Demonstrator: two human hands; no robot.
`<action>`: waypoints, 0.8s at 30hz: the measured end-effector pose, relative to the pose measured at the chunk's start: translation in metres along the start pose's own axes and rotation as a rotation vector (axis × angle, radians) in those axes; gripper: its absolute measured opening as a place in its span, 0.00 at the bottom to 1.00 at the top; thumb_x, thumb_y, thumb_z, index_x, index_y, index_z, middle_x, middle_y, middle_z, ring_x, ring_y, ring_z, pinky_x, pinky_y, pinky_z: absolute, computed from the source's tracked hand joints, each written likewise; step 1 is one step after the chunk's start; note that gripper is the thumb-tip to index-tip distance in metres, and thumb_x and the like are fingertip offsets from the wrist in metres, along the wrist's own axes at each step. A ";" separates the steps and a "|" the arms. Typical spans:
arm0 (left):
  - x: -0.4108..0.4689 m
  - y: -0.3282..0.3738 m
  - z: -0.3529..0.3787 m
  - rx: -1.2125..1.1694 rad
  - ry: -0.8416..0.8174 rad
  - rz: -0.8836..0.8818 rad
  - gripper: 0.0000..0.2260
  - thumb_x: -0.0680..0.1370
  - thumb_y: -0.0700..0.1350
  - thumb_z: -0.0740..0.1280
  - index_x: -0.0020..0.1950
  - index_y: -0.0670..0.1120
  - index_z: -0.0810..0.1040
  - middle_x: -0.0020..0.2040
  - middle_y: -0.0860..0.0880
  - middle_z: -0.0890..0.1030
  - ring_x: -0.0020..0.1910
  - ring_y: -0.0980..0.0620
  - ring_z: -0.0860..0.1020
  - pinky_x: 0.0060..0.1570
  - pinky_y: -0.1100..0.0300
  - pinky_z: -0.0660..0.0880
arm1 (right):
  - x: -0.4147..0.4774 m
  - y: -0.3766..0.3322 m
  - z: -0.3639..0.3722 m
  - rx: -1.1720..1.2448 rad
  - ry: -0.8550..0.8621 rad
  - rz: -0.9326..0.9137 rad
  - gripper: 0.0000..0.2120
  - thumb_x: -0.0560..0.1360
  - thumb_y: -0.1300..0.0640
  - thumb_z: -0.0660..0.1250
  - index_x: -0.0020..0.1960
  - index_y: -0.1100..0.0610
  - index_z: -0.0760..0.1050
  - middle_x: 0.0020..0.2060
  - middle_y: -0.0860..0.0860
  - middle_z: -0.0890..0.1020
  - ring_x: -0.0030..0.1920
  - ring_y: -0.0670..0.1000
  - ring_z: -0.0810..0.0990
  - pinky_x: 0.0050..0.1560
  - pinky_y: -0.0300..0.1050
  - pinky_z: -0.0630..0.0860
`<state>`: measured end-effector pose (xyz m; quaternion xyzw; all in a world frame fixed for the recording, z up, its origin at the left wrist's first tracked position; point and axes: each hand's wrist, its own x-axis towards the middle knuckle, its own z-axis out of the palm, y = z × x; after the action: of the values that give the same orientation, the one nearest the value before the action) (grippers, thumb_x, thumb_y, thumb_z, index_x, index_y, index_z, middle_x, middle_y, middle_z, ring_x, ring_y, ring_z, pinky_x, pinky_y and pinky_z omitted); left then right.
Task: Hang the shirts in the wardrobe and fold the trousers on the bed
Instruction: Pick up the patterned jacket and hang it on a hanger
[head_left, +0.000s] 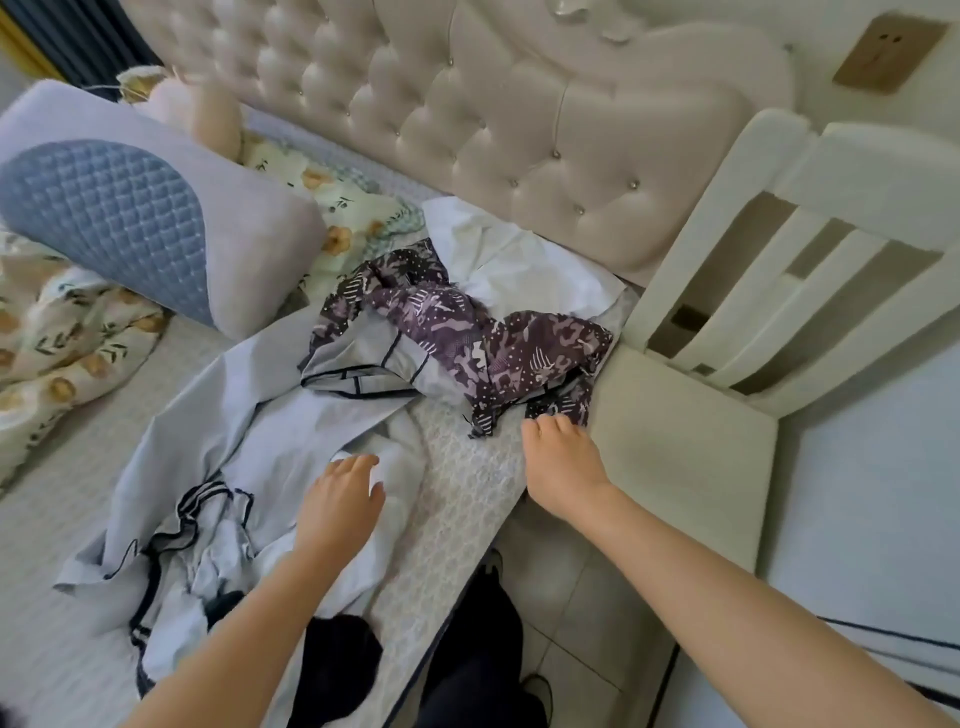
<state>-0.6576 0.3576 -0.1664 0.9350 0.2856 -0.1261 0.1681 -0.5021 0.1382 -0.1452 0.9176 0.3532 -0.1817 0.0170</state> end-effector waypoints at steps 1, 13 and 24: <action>0.019 -0.004 -0.002 0.015 -0.011 -0.004 0.18 0.82 0.46 0.62 0.71 0.45 0.71 0.70 0.48 0.74 0.70 0.47 0.69 0.61 0.53 0.71 | 0.017 -0.002 0.001 0.002 0.003 -0.004 0.17 0.74 0.64 0.60 0.62 0.59 0.67 0.59 0.56 0.73 0.60 0.58 0.71 0.59 0.49 0.70; 0.206 -0.053 0.024 0.251 -0.219 0.020 0.25 0.81 0.47 0.62 0.77 0.46 0.60 0.80 0.47 0.55 0.80 0.44 0.49 0.75 0.50 0.54 | 0.194 -0.035 0.051 -0.031 -0.128 -0.079 0.28 0.80 0.62 0.57 0.77 0.63 0.52 0.78 0.60 0.51 0.77 0.65 0.48 0.75 0.59 0.54; 0.315 -0.084 0.095 0.358 -0.119 0.124 0.35 0.79 0.39 0.58 0.81 0.50 0.44 0.81 0.48 0.41 0.80 0.40 0.40 0.78 0.45 0.46 | 0.277 -0.066 0.138 -0.164 -0.134 -0.092 0.33 0.82 0.54 0.53 0.78 0.65 0.39 0.77 0.66 0.41 0.74 0.74 0.40 0.72 0.72 0.42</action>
<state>-0.4655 0.5415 -0.3780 0.9567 0.1902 -0.2193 0.0231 -0.4005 0.3436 -0.3634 0.8818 0.4065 -0.2136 0.1071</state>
